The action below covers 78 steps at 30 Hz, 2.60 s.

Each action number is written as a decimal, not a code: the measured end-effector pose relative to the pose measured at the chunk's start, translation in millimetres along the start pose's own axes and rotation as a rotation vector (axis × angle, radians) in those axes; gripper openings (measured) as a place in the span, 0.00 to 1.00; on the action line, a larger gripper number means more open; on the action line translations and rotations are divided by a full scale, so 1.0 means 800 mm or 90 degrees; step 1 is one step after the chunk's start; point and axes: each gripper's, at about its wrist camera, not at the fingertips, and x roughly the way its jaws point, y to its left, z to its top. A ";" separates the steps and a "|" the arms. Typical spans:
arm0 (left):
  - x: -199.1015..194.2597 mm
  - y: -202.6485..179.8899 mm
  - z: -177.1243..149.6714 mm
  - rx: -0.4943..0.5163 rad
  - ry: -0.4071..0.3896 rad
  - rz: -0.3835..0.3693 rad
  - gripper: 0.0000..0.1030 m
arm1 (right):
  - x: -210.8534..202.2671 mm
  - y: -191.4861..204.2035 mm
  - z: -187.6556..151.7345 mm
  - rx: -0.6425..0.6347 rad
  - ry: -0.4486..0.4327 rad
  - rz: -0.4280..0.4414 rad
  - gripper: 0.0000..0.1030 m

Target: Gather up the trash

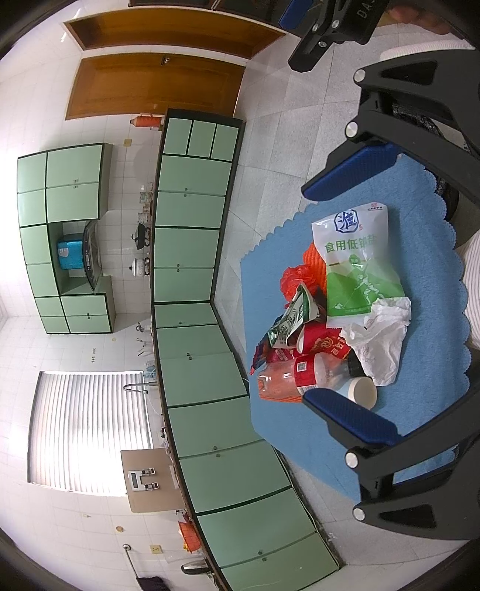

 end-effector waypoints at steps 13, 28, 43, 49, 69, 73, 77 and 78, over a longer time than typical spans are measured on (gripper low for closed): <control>0.000 0.001 0.000 0.000 0.000 0.000 0.95 | 0.001 0.000 0.000 0.001 0.000 0.000 0.94; 0.000 0.001 0.000 0.000 0.000 0.000 0.95 | 0.001 0.000 0.000 0.001 0.001 0.001 0.94; 0.000 0.001 0.000 0.000 0.001 0.000 0.95 | 0.001 0.000 0.000 0.001 0.001 0.002 0.94; 0.000 0.001 0.000 0.000 0.001 0.000 0.95 | 0.004 0.005 -0.003 0.001 0.002 0.006 0.94; 0.081 0.142 -0.023 -0.047 0.065 0.178 0.95 | 0.103 0.068 0.030 -0.024 0.042 0.140 0.86; 0.100 0.163 -0.030 -0.061 0.084 0.185 0.95 | 0.140 0.102 0.028 -0.049 0.060 0.179 0.82; 0.120 0.175 -0.034 -0.072 0.091 0.193 0.95 | 0.171 0.140 0.025 -0.080 0.077 0.220 0.80; 0.126 0.178 -0.035 -0.076 0.095 0.194 0.95 | 0.183 0.156 0.023 -0.093 0.082 0.231 0.79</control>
